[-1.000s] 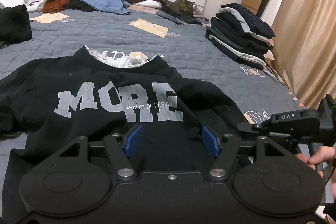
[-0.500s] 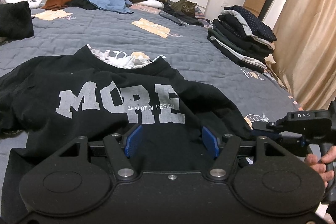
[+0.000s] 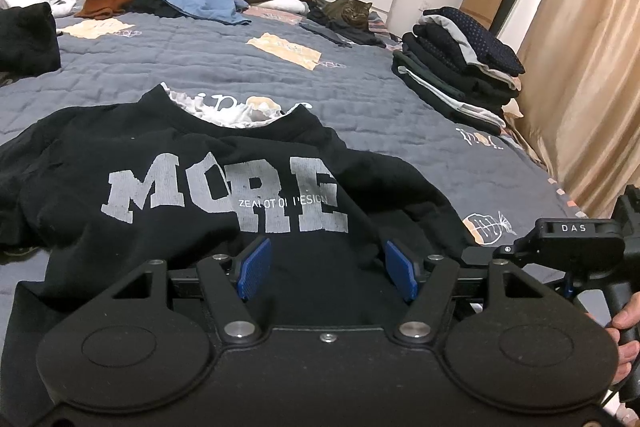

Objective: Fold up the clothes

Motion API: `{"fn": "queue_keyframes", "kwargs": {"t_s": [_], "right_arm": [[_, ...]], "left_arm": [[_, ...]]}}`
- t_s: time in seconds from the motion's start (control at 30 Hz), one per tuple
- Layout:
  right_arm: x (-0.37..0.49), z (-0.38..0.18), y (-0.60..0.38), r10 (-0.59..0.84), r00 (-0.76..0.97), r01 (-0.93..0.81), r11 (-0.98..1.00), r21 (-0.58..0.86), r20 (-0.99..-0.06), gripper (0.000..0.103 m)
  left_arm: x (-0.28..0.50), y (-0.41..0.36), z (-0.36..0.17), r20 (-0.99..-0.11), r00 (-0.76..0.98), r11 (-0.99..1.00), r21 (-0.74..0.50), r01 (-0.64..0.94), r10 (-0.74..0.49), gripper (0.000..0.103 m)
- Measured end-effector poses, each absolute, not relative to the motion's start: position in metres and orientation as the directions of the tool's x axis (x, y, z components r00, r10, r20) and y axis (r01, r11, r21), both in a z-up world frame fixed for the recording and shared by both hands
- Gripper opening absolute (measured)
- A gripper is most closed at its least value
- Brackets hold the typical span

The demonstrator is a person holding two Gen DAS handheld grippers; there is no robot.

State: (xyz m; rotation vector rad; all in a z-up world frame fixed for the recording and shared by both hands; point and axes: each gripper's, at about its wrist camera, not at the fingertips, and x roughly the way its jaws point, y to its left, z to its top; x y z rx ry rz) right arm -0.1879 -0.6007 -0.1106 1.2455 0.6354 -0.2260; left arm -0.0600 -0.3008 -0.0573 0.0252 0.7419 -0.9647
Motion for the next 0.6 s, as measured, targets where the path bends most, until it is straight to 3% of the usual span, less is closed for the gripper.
{"fn": "queue_keyframes", "kwargs": {"t_s": [0.5,0.53,0.6], "right_arm": [[-0.178,-0.137,-0.6,0.181,0.846,0.473,0.181,0.862,-0.502,0.052],[-0.177,-0.137,-0.6,0.169,0.851,0.471,0.175,0.865,-0.497,0.05],[-0.177,-0.137,-0.601,0.135,0.859,0.47,0.172,0.866,-0.493,0.027]], "left_arm": [[-0.064,-0.303,-0.058,-0.587,0.344,0.582,-0.28,0.763,-0.733,0.063],[-0.064,-0.303,-0.058,-0.587,0.344,0.583,-0.279,0.763,-0.733,0.063],[-0.064,-0.303,-0.058,-0.588,0.345,0.584,-0.278,0.763,-0.731,0.063]]}}
